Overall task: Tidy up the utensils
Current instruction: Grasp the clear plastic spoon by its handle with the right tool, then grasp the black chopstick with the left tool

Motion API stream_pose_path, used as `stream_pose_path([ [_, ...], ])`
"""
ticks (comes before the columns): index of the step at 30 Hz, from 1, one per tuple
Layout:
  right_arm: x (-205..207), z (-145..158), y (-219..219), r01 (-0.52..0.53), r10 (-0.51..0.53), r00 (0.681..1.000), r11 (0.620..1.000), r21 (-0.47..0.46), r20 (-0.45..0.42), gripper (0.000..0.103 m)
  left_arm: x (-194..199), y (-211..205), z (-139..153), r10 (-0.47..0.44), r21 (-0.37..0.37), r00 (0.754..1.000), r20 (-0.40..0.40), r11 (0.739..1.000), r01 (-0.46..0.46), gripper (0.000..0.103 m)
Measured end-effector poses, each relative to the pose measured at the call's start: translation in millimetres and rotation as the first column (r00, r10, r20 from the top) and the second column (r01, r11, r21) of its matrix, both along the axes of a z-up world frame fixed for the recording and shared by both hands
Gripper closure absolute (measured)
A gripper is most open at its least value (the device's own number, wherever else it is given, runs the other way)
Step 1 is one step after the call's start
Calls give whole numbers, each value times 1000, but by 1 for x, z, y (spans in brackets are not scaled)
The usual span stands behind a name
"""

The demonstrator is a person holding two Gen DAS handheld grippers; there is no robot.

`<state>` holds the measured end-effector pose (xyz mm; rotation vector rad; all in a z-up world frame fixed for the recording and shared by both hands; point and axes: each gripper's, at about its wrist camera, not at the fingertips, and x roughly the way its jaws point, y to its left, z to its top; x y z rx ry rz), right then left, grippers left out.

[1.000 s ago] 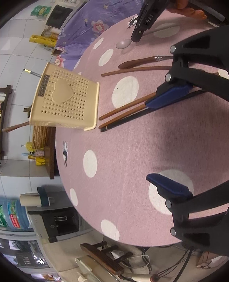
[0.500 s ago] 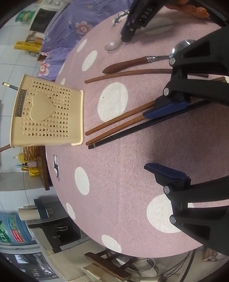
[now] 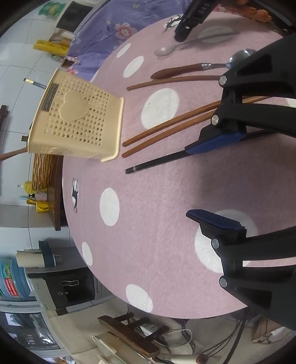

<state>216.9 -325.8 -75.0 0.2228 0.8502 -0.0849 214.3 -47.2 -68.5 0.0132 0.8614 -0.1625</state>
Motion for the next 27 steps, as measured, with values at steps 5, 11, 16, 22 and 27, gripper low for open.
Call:
stream_pose_path([
  [5,7,-1,9,-38,37,999,998,-47,-25,57,9,0,2,14,19,1000,3,1000,-14,48],
  [11,23,-11,13,-49,43,996,996,-73,-74,57,8,2,3,15,16,1000,8,1000,-15,46],
  [16,39,-13,14,-35,27,996,995,-98,-81,58,8,4,4,15,17,1000,14,1000,-16,45],
  [22,52,-13,16,-20,10,997,992,-124,-80,66,12,3,2,19,25,1000,6,1000,-19,45],
  [27,51,-12,15,-23,14,997,993,-120,-80,66,20,-8,3,-3,33,1000,4,999,2,45],
])
